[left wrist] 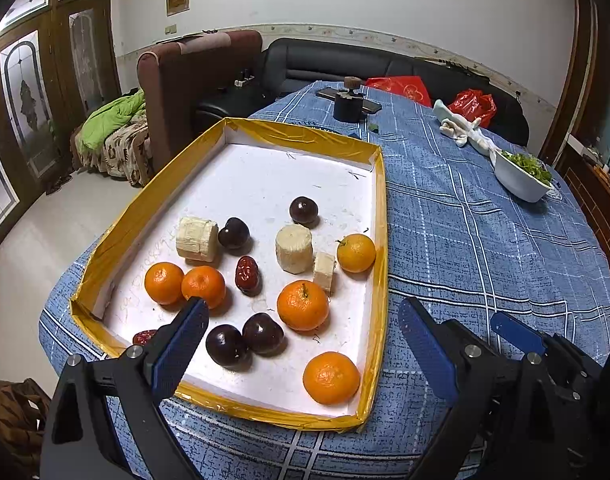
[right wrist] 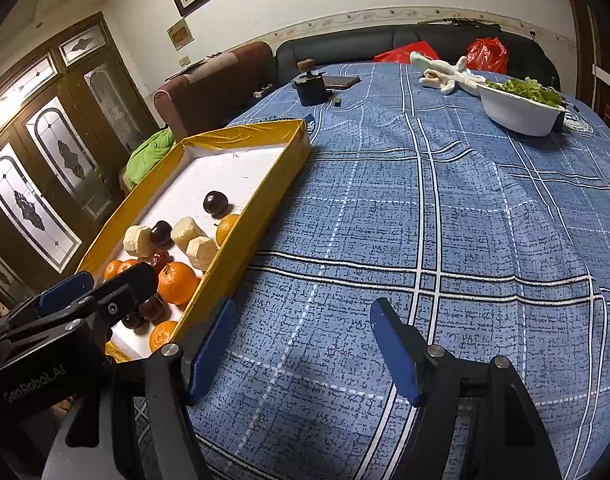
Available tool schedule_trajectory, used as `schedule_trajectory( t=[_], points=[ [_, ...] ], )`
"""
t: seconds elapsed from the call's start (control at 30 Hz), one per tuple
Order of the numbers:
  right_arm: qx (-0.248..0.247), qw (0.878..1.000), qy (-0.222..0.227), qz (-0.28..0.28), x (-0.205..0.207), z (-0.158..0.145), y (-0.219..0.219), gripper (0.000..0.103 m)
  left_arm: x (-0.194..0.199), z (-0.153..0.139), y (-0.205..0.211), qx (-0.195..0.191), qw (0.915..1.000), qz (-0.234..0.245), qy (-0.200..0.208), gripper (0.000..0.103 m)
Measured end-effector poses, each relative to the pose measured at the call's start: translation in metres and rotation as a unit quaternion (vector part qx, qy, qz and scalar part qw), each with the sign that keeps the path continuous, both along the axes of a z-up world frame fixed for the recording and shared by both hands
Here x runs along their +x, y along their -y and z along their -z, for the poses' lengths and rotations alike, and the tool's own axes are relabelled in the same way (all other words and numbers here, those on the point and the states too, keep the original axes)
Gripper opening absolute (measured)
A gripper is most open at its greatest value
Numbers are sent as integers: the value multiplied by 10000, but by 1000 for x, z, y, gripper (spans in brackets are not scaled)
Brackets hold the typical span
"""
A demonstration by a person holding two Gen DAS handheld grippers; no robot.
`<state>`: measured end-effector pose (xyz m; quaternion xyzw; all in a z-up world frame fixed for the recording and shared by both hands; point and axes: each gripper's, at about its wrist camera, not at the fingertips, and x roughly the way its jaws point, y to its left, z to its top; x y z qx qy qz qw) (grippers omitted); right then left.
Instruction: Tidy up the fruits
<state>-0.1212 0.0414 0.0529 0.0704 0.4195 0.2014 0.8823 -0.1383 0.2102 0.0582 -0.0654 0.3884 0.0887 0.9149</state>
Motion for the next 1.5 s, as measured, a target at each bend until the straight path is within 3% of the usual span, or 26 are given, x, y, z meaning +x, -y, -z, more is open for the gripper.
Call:
schedule_trajectory(
  t=[1.07, 1.33, 1.5],
  points=[
    [-223, 9995, 238, 25, -15, -9, -3, 79, -13, -7, -2, -74, 9998, -48, 160, 95],
    [-277, 9988, 410, 0, -31, -20, -6, 79, -38, -26, -4, -9, 9985, -165, 529, 95],
    [-309, 9973, 669, -46, -49, -32, -9, 80, -71, -53, -6, 367, 9897, -624, 1234, 96]
  ],
)
